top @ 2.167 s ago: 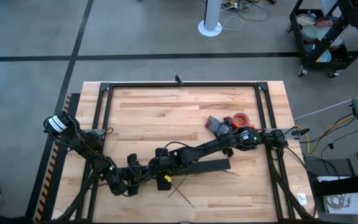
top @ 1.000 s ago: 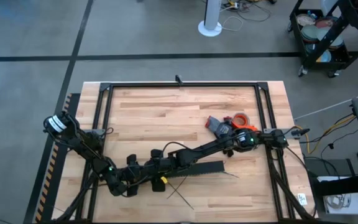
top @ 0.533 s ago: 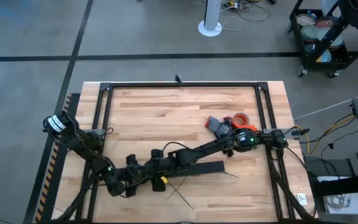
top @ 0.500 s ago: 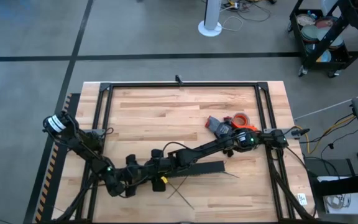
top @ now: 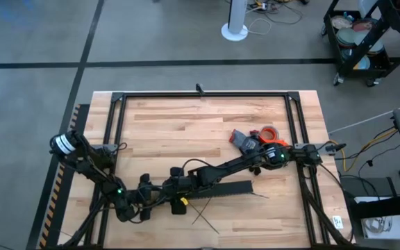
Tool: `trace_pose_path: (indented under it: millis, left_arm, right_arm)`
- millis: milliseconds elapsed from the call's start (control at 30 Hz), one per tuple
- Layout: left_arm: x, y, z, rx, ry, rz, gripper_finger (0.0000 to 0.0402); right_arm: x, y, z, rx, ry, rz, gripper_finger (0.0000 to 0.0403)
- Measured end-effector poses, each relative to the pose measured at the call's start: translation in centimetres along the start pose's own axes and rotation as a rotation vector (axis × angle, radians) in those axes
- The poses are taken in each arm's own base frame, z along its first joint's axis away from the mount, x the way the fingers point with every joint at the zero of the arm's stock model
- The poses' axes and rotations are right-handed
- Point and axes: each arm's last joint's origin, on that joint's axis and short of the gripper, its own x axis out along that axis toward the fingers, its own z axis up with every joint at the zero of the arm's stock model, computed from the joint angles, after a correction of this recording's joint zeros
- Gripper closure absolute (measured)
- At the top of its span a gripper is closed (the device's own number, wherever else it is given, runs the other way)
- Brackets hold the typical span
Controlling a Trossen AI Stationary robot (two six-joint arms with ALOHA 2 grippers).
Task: Ziptie cables
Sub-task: Insert the black cable duct cover into the black cable duct
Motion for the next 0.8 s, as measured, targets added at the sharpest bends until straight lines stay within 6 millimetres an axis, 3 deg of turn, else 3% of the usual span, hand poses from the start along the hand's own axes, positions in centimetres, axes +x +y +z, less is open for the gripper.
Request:
trace_pose_path:
  millis: [133,367,800]
  left_arm:
    - [0.17,0.06,-0.32,-0.004,0.009,0.008,0.0158]
    - [0.19,0.1,-0.39,-0.003,0.012,0.011,0.0181]
    - [0.21,0.12,-0.41,-0.003,0.015,0.009,0.0179]
  right_arm:
    - [0.01,0.0,0.0,0.001,-0.001,-0.001,0.0182]
    - [0.03,-0.03,0.1,0.001,-0.015,0.001,0.0179]
    - [0.09,-0.04,0.18,-0.001,-0.026,0.001,0.0182]
